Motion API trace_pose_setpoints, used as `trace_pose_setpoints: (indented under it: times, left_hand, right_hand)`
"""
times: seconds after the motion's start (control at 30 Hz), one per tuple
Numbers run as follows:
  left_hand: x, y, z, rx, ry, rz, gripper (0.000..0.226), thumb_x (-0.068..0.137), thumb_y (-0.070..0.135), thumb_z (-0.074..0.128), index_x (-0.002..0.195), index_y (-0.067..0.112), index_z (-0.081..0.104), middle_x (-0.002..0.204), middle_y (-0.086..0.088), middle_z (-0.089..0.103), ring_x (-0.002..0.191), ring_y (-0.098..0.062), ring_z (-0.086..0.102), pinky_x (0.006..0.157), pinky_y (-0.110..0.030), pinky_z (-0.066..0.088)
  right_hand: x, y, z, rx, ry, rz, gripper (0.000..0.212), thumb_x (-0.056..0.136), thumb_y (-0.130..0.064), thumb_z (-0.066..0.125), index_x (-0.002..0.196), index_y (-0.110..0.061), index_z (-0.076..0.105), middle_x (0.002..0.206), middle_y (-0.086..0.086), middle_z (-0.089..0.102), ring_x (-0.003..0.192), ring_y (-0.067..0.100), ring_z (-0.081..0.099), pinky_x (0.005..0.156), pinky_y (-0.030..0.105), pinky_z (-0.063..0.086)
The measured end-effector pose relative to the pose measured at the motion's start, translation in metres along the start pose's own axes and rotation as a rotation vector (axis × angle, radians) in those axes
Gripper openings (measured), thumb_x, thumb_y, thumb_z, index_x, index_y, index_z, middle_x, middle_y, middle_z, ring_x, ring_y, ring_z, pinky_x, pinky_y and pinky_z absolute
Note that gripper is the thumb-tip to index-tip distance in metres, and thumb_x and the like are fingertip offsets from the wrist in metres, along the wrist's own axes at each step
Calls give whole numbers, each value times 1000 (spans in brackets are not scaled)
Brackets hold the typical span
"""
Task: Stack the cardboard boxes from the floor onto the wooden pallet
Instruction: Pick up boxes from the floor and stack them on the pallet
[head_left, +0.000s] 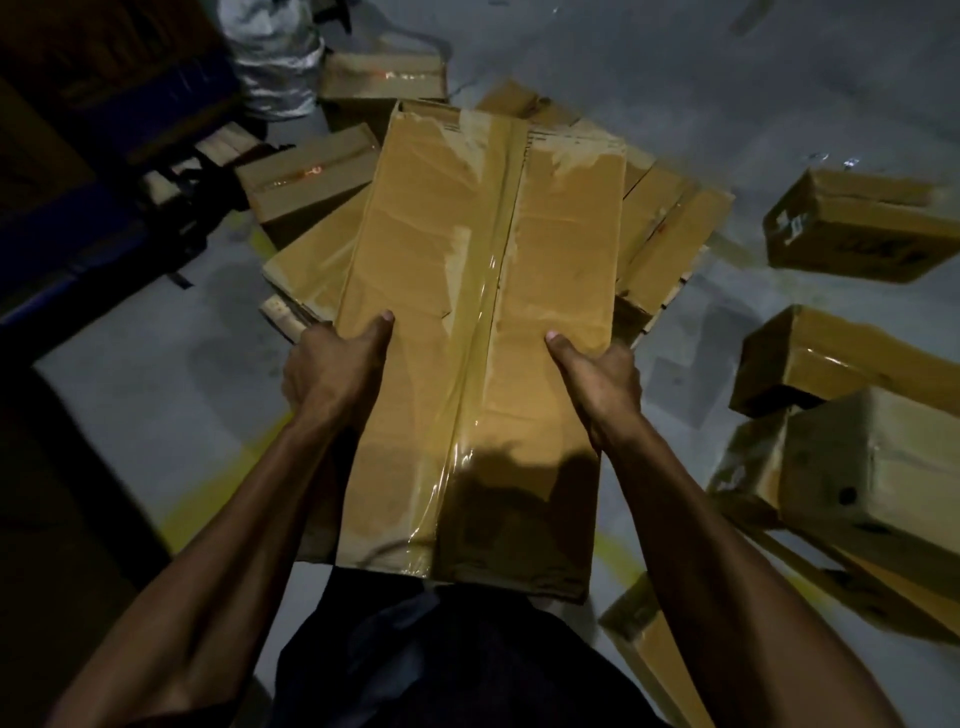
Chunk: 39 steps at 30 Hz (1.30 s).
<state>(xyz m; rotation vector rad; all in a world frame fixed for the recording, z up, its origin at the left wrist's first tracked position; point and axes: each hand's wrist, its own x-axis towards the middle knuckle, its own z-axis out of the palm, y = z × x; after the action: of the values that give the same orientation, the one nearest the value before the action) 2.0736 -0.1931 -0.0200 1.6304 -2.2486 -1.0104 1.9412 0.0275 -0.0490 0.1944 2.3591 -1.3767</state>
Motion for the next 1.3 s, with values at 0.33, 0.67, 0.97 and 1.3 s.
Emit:
trace_pose_setpoints:
  times: [0.33,0.67,0.97,1.3]
  left_hand:
    - [149,14,46,83,-171,33,76,79,78,53,110,10,67,113,-17,68,106,-40,63,92,-47,52]
    - [292,22,118,299,-378,237,61,87,70,53,112,14,60,107,-19,68,100,-41,62,77,-41,44]
    - [355,-30,219,280,-470,348,56,87,63,54,132,31,47,104,-11,66,100,-39,62,84,-44,48]
    - [409,-68,294,185,-515,344,47,86,50,60,121,19,54,95,0,61,95,-31,58,80,-38,45]
  right_hand:
    - [69,-27,85,5,69,158,82,84,-61,70,145,-18,37,138,7,53,125,34,53,103,51,47]
    - [146,-24,175,-6,254,425,69,86,-61,66,137,-18,49,126,12,62,112,38,59,92,47,51]
    - [235,57,233,14,288,494,62,86,-60,66,134,-22,54,121,10,64,107,35,59,94,48,51]
    - [293,127,293,60,291,405,59,86,-59,63,134,-26,55,119,6,65,106,34,61,94,54,52]
